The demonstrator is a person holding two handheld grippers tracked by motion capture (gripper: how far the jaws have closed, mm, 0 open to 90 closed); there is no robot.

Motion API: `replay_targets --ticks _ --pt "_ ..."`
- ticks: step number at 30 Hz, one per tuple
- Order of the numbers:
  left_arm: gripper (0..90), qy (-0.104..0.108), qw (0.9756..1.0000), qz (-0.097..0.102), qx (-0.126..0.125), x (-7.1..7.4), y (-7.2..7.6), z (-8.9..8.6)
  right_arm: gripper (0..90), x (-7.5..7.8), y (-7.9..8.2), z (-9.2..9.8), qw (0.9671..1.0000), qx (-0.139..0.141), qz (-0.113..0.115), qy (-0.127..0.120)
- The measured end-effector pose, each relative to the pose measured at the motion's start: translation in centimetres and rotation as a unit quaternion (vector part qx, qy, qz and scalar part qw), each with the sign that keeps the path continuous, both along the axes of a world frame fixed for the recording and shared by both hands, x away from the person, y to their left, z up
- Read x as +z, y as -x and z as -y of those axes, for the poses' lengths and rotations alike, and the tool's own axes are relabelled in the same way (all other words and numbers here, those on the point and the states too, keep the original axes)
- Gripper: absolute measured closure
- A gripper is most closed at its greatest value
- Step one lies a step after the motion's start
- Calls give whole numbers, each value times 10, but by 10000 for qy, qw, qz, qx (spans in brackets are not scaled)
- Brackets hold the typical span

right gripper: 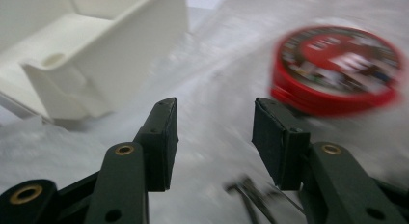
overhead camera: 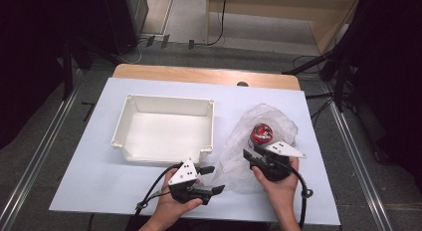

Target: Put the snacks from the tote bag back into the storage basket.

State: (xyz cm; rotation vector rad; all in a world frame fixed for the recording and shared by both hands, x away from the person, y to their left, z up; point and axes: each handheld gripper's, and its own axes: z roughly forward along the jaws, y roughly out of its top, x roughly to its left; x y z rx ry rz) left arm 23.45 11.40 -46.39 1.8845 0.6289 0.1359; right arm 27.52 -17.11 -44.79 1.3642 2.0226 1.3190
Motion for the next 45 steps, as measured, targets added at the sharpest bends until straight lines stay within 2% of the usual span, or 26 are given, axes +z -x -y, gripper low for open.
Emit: replay_targets --ticks 2,5,9,11,14,19,22,24,26,28,31,35,38,39,40,42,44,45 --pt "287 42 10000 -22 11 2 0 -3 529 -4 6 12 9997 -201 -60 96" --pt "281 114 9999 20 17 5 -1 -8 529 -11 13 30 9989 -417 -198 88" --pt "283 156 9998 0 82 7 -3 -14 510 -19 18 48 9959 -799 -342 236" --pt "313 142 9997 -78 162 6 -6 -16 461 -22 18 55 9942 -968 -400 247" --pt "352 175 9992 -219 298 3 -10 -20 392 -23 17 60 9913 -1204 -491 217" --pt "406 360 9974 -348 516 1 -16 -29 341 -24 16 61 9895 -1312 -576 161" --pt "441 384 9971 -383 528 0 -17 -31 449 -27 15 63 9895 -1255 -699 165" --pt "464 399 9970 -432 494 -1 -17 -31 596 -31 14 66 9893 -1212 -783 221" --pt "476 434 9968 -459 486 -1 -18 -31 702 -34 13 68 9885 -1235 -803 332" --pt "487 425 9968 -468 486 -1 -18 -30 757 -35 12 71 9876 -1281 -807 423" --pt "519 343 9968 -507 517 -2 -18 -29 771 -36 11 78 9851 -1437 -758 569" --pt "555 225 9970 -435 600 -2 -16 -24 700 -38 9 88 9795 -1788 -606 697" --pt "562 165 9971 -362 649 1 -14 -19 656 -35 11 96 9763 -2066 -437 472" --pt "562 161 9969 -355 679 3 -13 -16 646 -33 13 99 9756 -2144 -371 293" --pt "562 146 9970 -345 675 4 -13 -14 637 -30 16 102 9757 -2178 -248 55" --pt "543 163 9970 -322 690 6 -12 -8 611 -23 21 103 9766 -2143 -42 -175" --pt "515 86 9969 -174 768 9 -10 0 569 -15 24 100 9792 -2011 170 -228" --pt "511 36 9968 -100 798 11 -10 5 536 -12 25 98 9795 -1991 195 -249"
